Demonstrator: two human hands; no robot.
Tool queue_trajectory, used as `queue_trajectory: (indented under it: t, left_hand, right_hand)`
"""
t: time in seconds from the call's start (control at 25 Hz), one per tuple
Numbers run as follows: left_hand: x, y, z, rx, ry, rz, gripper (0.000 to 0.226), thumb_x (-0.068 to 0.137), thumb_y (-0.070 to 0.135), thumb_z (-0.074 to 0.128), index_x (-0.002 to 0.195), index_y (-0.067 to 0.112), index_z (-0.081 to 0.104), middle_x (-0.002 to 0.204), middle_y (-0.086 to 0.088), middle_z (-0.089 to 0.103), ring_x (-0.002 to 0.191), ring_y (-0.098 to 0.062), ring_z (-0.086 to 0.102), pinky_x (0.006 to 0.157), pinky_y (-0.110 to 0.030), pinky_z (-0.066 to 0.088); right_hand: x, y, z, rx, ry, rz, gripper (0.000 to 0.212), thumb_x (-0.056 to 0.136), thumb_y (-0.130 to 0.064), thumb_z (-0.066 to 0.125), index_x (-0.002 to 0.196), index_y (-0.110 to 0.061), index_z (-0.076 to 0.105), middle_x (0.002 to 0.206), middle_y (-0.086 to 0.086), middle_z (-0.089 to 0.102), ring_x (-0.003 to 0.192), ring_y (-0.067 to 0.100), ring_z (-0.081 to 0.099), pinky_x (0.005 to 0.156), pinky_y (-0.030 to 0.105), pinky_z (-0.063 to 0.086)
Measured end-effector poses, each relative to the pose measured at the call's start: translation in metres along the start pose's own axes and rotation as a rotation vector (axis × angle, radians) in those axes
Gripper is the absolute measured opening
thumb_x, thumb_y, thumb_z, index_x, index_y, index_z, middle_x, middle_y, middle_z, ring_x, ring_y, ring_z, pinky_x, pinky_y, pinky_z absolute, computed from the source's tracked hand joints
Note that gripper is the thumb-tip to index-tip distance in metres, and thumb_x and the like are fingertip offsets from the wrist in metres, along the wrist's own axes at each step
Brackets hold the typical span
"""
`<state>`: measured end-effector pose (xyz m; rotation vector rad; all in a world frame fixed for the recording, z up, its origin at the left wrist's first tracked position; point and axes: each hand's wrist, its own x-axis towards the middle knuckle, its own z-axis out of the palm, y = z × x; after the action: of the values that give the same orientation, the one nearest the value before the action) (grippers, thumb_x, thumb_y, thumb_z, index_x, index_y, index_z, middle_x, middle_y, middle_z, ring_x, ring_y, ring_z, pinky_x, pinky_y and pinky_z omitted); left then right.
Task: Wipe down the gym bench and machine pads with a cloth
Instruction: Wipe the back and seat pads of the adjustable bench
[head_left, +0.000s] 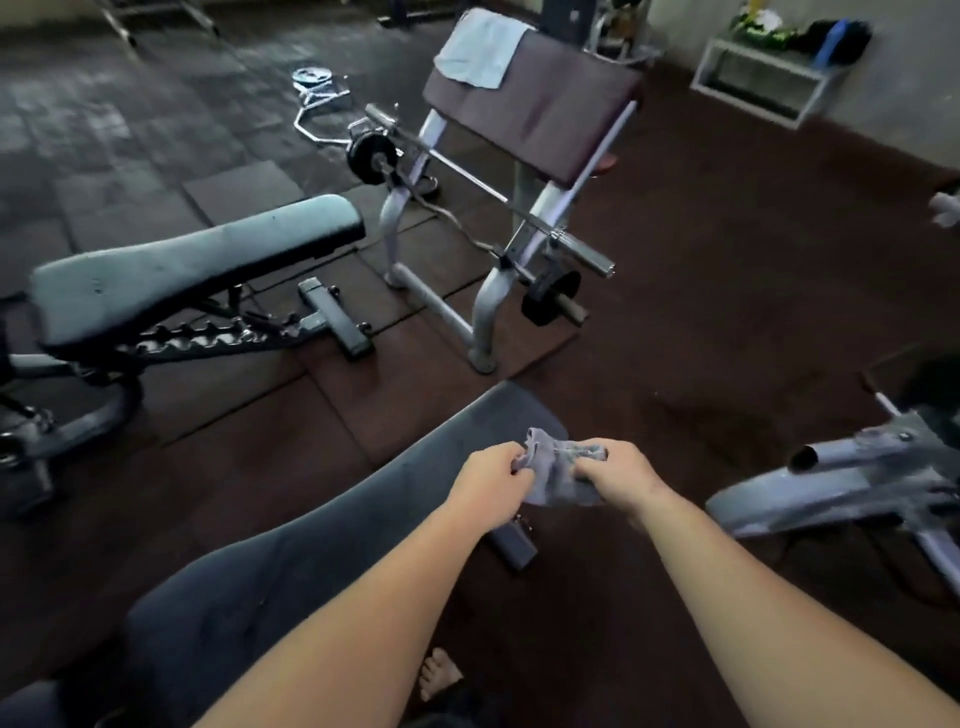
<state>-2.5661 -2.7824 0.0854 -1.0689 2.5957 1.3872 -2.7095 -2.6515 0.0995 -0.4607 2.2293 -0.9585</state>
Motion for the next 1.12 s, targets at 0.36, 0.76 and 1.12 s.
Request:
queue_trajectory:
  t: [0.36,0.76,1.12]
  left_hand:
    - [0.107,-0.085,0.072,-0.308,0.112,-0.473,0.045,0.086,0.031,0.076,0.059,0.013,0.045,0.055,0.006,0.043,0.060,-0.015,0.042,0.057,-0.032,0.033]
    - [0.216,-0.158,0.155,-0.375,0.312,-0.713,0.034,0.089,0.040,0.071,0.068,0.016,0.062,0.067,0.003,0.064,0.077,-0.023,0.061,0.062,-0.033,0.037]
    - [0.183,-0.239,0.107,0.390,0.500,-0.284,0.043,0.097,0.038,0.052,0.135,0.023,0.064,0.143,0.002,0.059,0.135,-0.023,0.050,0.109,-0.046,0.046]
  right_hand:
    - [0.206,0.004,0.051,-0.498,-0.188,-0.094,0.012,0.080,-0.020,0.070,0.089,-0.014,0.076,0.089,0.004,0.076,0.091,0.023,0.068,0.069,0.026,0.040]
    - [0.384,0.053,0.160,-0.712,-0.361,-0.435,0.030,0.083,-0.020,0.068,0.113,-0.019,0.073,0.113,0.008,0.074,0.110,0.030,0.065,0.096,0.037,0.050]
    - [0.313,0.115,0.212,-0.594,-0.206,-0.467,0.074,0.105,-0.042,0.037,0.161,0.002,0.015,0.171,0.019,0.007,0.159,0.031,0.000,0.129,0.044,0.004]
